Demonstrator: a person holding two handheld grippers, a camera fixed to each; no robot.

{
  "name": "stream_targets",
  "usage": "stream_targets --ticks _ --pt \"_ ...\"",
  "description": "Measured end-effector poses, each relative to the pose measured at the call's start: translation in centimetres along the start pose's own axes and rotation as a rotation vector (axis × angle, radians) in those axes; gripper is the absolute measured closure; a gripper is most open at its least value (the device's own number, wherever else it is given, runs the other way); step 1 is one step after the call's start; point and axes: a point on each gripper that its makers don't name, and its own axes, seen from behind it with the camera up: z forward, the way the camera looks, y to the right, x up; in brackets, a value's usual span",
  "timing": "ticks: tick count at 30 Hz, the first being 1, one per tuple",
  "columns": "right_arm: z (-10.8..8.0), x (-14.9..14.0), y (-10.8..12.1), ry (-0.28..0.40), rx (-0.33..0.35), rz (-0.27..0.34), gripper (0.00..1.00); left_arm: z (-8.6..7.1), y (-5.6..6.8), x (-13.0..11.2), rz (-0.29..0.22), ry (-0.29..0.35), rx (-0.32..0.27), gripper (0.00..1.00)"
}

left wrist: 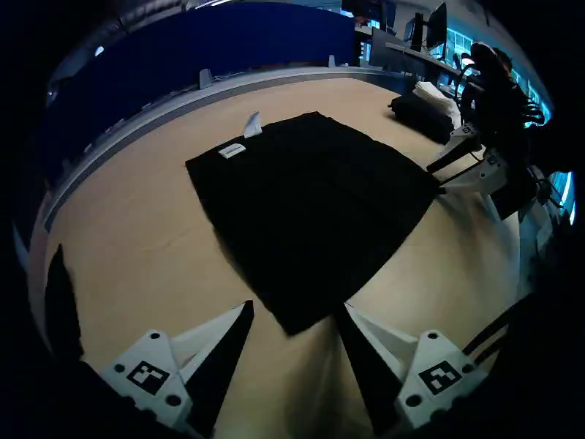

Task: Fold towel

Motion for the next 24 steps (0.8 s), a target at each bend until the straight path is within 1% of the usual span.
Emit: stream_targets --ticks 7,9,11,13,15,17,19,24 --pt "-0.1 -0.1 -0.2 0.005 0.000 0.013 0.46 0.0 0.4 0.0 0.002 0.005 0.005 0.32" --pt "-0.1 -0.1 -0.3 0.003 0.000 0.014 0.53 -0.1 0.5 0.0 0.003 0.004 0.004 0.34" --pt "-0.1 0.0 -0.5 0.001 0.002 0.017 0.64 -0.1 0.7 0.0 0.006 0.001 0.001 0.40" --pt "-0.1 0.0 -0.6 -0.001 0.003 0.022 0.69 -0.1 0.8 0.0 0.012 -0.001 -0.001 0.44" --pt "-0.2 0.0 -0.7 -0.004 0.005 0.027 0.72 -0.1 1.0 0.0 0.019 -0.002 -0.003 0.49" --pt "-0.2 0.0 -0.7 -0.005 0.007 0.029 0.78 0.0 1.2 0.0 0.024 -0.003 -0.006 0.56" --pt "-0.2 0.1 -0.6 -0.005 -0.001 0.028 0.88 0.1 1.4 0.0 0.029 -0.004 -0.006 0.65" --pt "-0.3 0.1 -0.5 -0.011 -0.003 0.032 0.90 0.3 1.4 0.1 0.037 -0.007 0.011 0.85"
